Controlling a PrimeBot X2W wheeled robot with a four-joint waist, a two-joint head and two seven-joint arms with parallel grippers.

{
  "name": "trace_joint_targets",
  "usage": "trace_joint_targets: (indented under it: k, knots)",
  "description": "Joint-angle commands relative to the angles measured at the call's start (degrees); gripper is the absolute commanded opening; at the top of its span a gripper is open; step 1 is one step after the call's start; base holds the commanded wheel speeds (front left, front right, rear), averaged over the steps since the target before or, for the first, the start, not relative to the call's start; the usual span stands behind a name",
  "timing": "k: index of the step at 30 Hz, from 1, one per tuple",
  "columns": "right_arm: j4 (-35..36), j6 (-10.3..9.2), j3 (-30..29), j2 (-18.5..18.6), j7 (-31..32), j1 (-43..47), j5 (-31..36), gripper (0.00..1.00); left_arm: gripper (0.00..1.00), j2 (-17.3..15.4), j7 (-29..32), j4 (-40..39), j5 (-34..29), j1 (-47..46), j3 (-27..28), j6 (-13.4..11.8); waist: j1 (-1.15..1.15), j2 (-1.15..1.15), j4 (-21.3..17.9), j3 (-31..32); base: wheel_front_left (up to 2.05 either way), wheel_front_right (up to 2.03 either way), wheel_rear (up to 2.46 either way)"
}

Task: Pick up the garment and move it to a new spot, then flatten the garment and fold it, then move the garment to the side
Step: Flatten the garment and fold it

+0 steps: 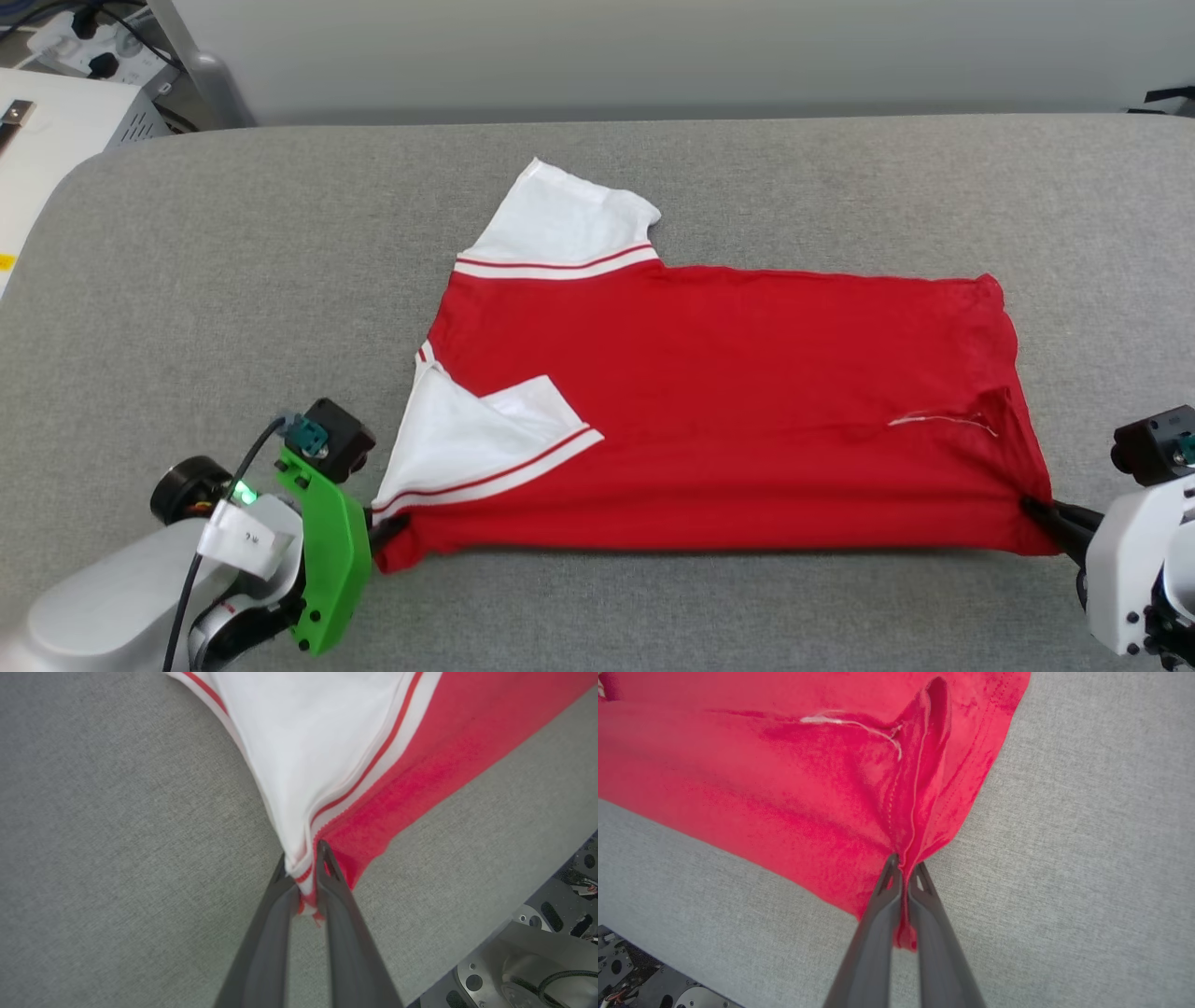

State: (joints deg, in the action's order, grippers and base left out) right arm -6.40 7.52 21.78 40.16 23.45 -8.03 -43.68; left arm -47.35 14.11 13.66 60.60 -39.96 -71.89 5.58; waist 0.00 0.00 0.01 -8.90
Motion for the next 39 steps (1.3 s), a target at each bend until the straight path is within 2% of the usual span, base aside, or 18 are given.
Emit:
trace_joint_targets:
  k: [1, 5, 11, 20, 21, 22, 23, 27, 31, 36, 39]
  knots:
    - [0.96, -0.03, -1.29, 0.83, 0.46, 1.8, -0.2, 0.0, 0.0, -1.44, -0.11, -1.17, 0.67, 1.75, -0.07, -1.05, 0.0, 0.0, 0.02, 0.63, 0.0, 0.0, 0.0]
    - [3.59, -0.03, -4.85, 1.53, 2.09, 5.57, -0.46, 0.0, 0.0, -2.85, 0.03, -5.25, 1.1, 4.2, -0.22, -3.29, 0.0, 0.0, -0.01, 0.81, 0.0, 0.0, 0.0]
    - [3.4, -0.03, -8.01, 0.33, 4.32, 8.46, -0.12, 0.0, 0.0, -1.59, -0.06, -7.24, 1.89, 6.52, -0.28, -5.2, 0.0, 0.0, 0.0, -0.24, 0.0, 0.0, 0.0]
    - [-4.26, -0.03, -4.15, -3.16, 4.67, 6.49, 3.34, 0.0, 0.0, 2.0, -0.91, -0.94, 2.27, 7.91, -0.44, -4.68, 0.0, 0.0, -0.02, -1.71, 0.0, 0.0, 0.0]
    - [-5.39, -0.03, -3.81, -3.71, 3.6, 6.26, 3.68, 0.17, 0.24, 2.29, -1.21, -0.08, 1.73, 7.93, -0.49, -4.64, 0.0, 0.0, 0.15, -1.51, 0.0, 0.0, 0.0]
    - [-5.98, -0.03, -4.13, -4.33, 2.52, 6.04, 3.56, 0.85, 1.0, 2.33, -1.9, 0.27, 1.29, 7.88, -0.4, -4.78, 0.0, 0.0, 0.21, -1.38, 0.0, 0.0, 0.0]
    - [-6.51, -0.03, -4.7, -4.91, 1.01, 5.8, 3.63, 1.0, 1.0, 2.4, -2.88, 0.49, 1.3, 7.93, 0.01, -4.91, 0.0, 0.0, 0.37, -1.12, 0.0, 0.0, 0.0]
    - [-6.03, -0.03, -7.04, -5.45, -5.11, 5.3, 6.19, 1.0, 1.0, 0.89, -6.29, -0.4, -0.67, 6.91, 1.22, -5.53, 0.0, 0.0, 0.72, -0.2, 0.0, 0.0, 0.0]
    - [-2.88, -0.03, -12.21, -7.83, -12.66, 4.86, 10.16, 1.0, 1.0, -0.92, -9.9, -3.48, -2.37, 5.23, 3.29, -6.77, 0.0, 0.0, 0.74, 0.39, 0.0, 0.0, 0.0]
    - [3.72, -0.03, -19.69, -14.6, -20.35, 4.51, 17.98, 1.0, 1.0, -3.14, -12.39, -7.4, -4.44, 1.68, 6.13, -8.62, 0.0, 0.0, -0.12, 0.52, 0.0, 0.0, 0.0]
    - [7.3, -0.03, -23.06, -19.51, -23.03, 4.13, 21.08, 1.0, 1.0, -3.41, -13.58, -8.0, -5.96, -1.27, 7.9, -9.7, 0.0, 0.0, -1.03, -0.08, 0.0, 0.0, 0.0]
